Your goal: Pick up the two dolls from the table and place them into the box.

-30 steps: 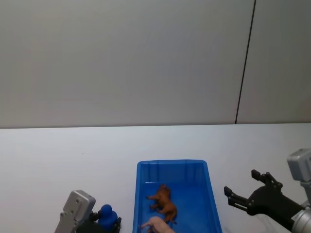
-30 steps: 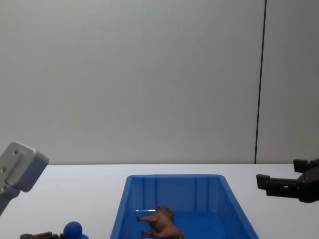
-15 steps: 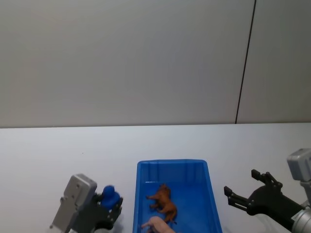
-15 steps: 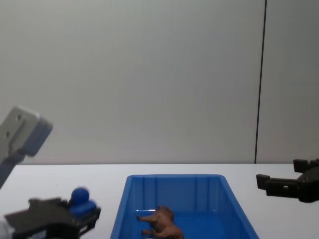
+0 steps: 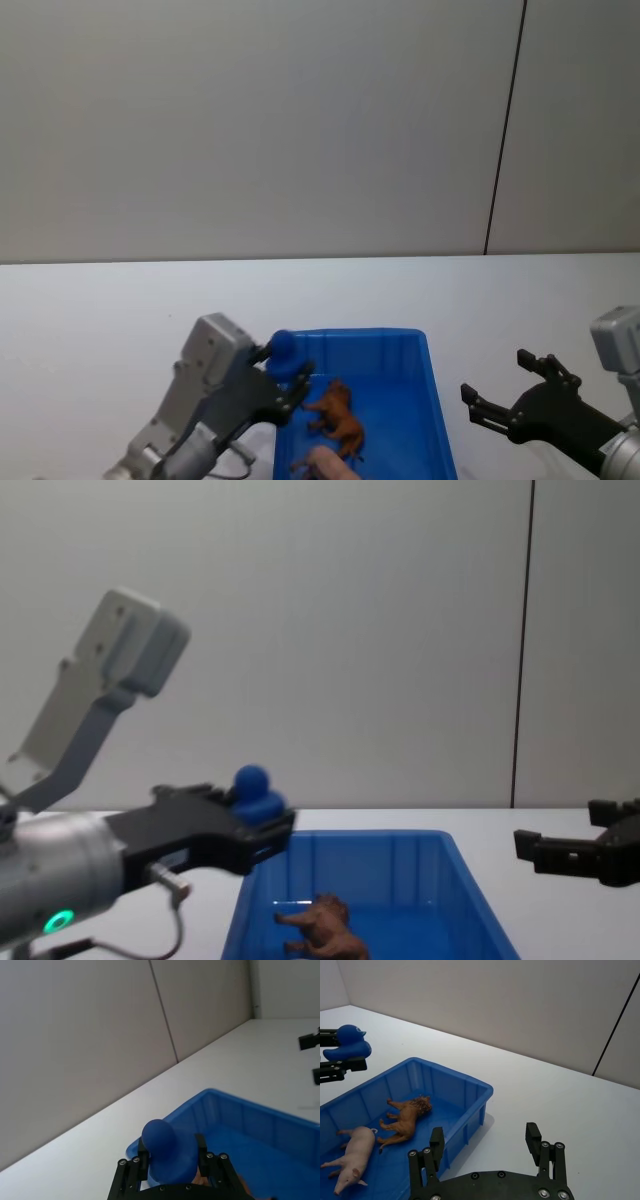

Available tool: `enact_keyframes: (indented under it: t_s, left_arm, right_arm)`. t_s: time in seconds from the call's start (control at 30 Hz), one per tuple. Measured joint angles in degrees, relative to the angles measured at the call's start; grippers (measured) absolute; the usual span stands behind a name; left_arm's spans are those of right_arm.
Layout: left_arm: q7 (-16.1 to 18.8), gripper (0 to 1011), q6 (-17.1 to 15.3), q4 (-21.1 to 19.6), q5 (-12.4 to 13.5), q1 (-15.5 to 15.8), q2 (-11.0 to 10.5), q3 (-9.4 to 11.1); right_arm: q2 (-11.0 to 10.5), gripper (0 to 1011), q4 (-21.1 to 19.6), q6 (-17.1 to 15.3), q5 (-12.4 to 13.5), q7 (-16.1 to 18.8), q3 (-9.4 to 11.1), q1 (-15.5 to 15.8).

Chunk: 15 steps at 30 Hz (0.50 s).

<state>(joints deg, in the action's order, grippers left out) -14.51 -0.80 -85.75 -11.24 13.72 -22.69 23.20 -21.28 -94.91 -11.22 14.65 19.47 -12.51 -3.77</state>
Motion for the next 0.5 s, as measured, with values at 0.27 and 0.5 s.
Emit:
enact_keyframes:
  t_s: [0.27,0.5]
  left_arm:
    - [-4.02,743,1.38,0.86,1.42,2.49,3.0,1.5]
    - [-5.94,942,2.66,1.39,1.64,3.53,4.31,2.14]
  right_arm:
    - [0.0,1001,0.0,0.0,0.0,0.0,0.0,0.0]
    - [0.0,1001,0.0,0.0,0.0,0.0,0.0,0.0]
